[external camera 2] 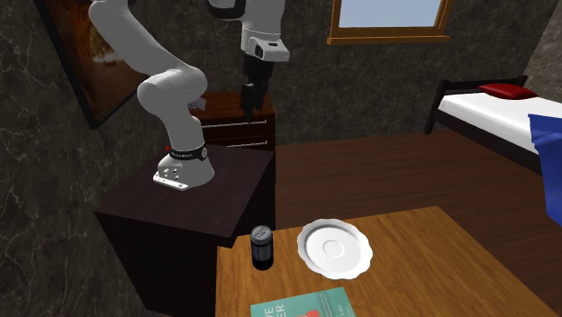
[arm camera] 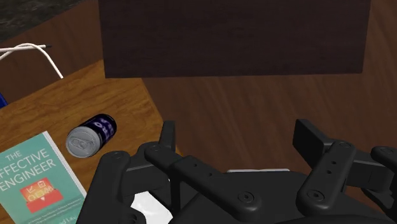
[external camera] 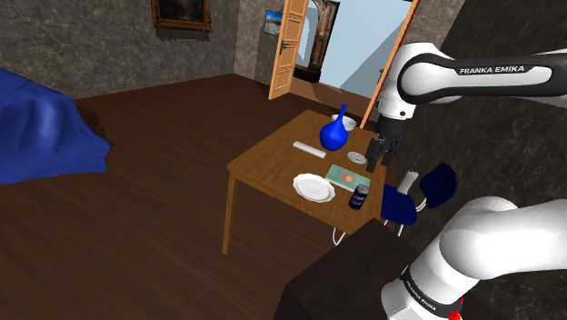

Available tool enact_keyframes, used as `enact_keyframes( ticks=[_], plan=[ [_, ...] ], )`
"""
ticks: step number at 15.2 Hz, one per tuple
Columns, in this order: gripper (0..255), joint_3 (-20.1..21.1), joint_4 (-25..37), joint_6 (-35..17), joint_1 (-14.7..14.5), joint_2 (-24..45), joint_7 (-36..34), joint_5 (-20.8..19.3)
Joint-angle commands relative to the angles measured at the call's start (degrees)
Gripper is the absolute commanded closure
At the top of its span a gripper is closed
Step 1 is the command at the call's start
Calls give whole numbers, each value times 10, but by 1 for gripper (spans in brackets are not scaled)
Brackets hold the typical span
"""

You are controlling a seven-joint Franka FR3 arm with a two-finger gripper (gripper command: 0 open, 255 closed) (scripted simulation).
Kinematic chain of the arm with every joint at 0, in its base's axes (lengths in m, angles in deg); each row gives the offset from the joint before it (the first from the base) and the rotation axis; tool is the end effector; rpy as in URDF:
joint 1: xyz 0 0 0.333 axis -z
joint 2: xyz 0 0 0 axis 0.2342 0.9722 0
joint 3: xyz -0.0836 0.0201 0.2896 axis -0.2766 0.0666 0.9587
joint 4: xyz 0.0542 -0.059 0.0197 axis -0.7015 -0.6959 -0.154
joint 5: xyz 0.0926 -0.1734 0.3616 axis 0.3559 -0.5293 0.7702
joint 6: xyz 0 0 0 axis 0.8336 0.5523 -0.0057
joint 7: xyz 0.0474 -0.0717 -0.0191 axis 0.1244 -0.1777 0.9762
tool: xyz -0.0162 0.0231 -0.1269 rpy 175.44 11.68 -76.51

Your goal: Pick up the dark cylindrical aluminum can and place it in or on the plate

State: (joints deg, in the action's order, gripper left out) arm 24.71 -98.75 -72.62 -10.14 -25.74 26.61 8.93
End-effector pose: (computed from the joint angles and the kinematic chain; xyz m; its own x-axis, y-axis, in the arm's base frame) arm 0.3241 -0.0724 0.4114 0.9858 -0.0056 -0.1676 -0.0098 -0.9997 -0.0239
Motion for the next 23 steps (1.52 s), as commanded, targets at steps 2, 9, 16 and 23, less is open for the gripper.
enact_keyframes(
  ticks=[2,9,16,23],
  plan=[
    [0,-31,-26,-71,15,31,30,-27],
    [0,-105,-49,-236,43,138,97,-72],
    [0,-181,-24,-402,45,296,187,-58],
    [0,-219,37,-521,37,464,341,82]
  ],
)
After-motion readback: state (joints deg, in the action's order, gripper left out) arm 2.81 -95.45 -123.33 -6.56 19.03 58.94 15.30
